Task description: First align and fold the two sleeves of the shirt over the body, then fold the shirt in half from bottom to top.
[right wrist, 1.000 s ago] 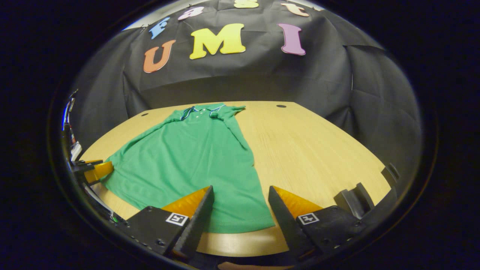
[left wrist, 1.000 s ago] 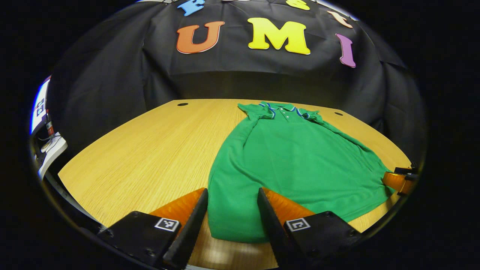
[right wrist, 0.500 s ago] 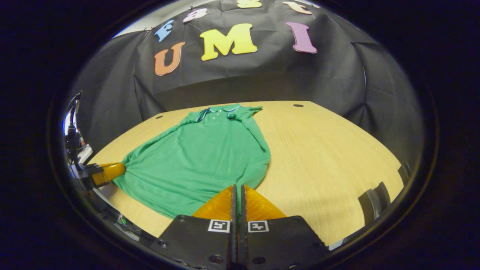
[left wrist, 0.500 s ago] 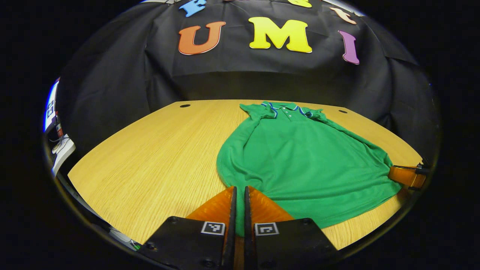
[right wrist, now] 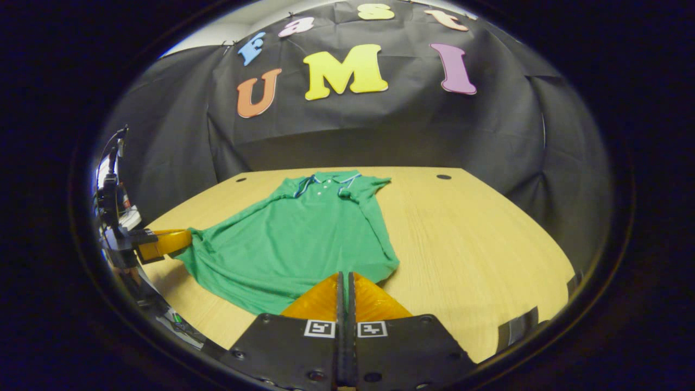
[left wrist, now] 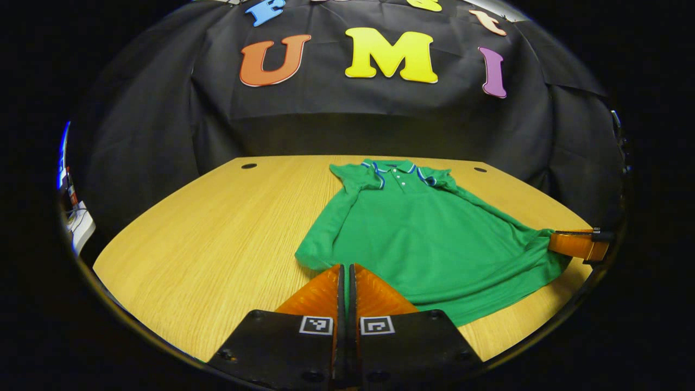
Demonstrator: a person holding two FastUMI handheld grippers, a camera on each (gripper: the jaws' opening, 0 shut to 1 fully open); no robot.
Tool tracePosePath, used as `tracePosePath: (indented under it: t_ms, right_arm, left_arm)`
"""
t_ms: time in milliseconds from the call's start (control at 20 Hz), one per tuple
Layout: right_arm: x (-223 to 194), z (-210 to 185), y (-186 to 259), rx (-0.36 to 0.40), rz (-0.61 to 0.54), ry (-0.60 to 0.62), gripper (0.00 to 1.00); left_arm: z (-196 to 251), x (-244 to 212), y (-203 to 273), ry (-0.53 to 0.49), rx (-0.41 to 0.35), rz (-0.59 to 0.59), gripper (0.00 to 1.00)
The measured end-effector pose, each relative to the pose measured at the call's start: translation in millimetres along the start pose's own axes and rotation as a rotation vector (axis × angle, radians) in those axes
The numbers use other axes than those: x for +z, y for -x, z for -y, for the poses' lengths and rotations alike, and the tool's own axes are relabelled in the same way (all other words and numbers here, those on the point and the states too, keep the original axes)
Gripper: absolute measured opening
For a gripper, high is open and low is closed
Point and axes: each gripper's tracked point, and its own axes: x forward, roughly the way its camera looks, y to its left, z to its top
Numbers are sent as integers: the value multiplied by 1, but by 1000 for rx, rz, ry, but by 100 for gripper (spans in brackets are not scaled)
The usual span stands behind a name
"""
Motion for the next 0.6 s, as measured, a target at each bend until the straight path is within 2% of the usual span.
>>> tracePosePath:
  t_ms: [250,350,400,600]
  right_arm:
    - [69,5,-30,7,74,17,0]
    - [98,7,-43,7,106,24,3]
    - [113,8,-51,6,125,25,0]
    - [169,8,-87,12,180,14,0]
  left_arm:
    - [3,70,-18,-21,-11,94,6]
    - [-1,97,-31,-32,0,130,5]
    - [-4,109,-39,-29,6,145,6]
    - [-13,155,-86,9,21,197,6]
